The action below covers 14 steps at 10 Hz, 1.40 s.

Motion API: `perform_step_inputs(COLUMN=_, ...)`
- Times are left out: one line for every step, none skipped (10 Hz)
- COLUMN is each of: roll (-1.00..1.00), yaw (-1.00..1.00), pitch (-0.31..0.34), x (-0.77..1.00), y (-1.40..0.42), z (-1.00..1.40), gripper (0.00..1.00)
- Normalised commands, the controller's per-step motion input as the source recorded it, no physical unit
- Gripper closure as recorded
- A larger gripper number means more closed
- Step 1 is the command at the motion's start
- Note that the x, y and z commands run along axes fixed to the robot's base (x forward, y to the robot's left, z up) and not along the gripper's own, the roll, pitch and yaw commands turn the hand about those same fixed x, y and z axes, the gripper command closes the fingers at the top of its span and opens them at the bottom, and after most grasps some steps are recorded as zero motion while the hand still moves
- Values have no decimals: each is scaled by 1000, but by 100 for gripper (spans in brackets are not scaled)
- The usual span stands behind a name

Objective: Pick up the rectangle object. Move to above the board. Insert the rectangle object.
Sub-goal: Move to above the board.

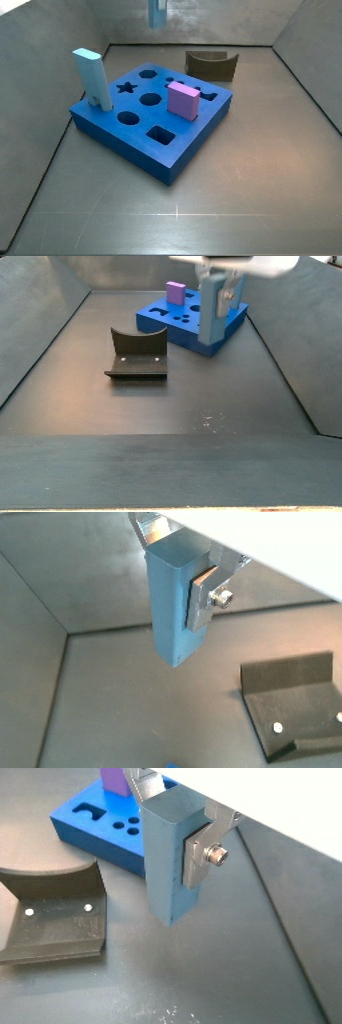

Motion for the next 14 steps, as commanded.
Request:
perform_step_inputs(roll=111, yaw=6, pitch=51, x=-106, y=130, z=1000, gripper=100)
perform_step_inputs(roll=96, yaw=-1, pitch=68, x=-97, y=120, z=1000, gripper=100)
perform_step_inputs(roll=90, yaw=-4, pitch=81, x=-93, y=117, z=1000, gripper=100)
perform_step_inputs(roll=72, yaw=-10, pitch=105, x=-76, y=106, z=1000, gripper=100)
perform_step_inputs(roll=63, yaw=-11, pitch=112, x=-68, y=100, z=1000, gripper=100)
perform_step_inputs(roll=38, yaw=-10, pitch=124, x=-48, y=89, z=1000, gripper=100)
perform_step_inputs(roll=30, yaw=-10, pitch=125, x=-41, y=84, z=1000, gripper=100)
perform_step_inputs(roll=26, yaw=-19, pitch=127, x=-16, y=54, z=747, gripper=100)
perform_step_inputs(roll=24, yaw=-22, pitch=129, x=-9, y=41, z=638, gripper=100)
perform_step_inputs(roll=21, yaw=-27, pitch=135, x=-2, y=25, z=423, gripper=100)
perform_step_inputs(roll=22, yaw=-32, pitch=136, x=5, y=17, z=267, gripper=100)
perform_step_inputs(roll=-60, yaw=1000, pitch=30, x=142, y=-1000, z=-299, gripper=100)
perform_step_inputs(roll=-56, yaw=1000, pitch=26, x=145, y=-1000, z=-319, gripper=100)
perform_step_inputs(roll=-53, yaw=1000, pitch=13, x=151, y=-1000, z=-320, gripper=100)
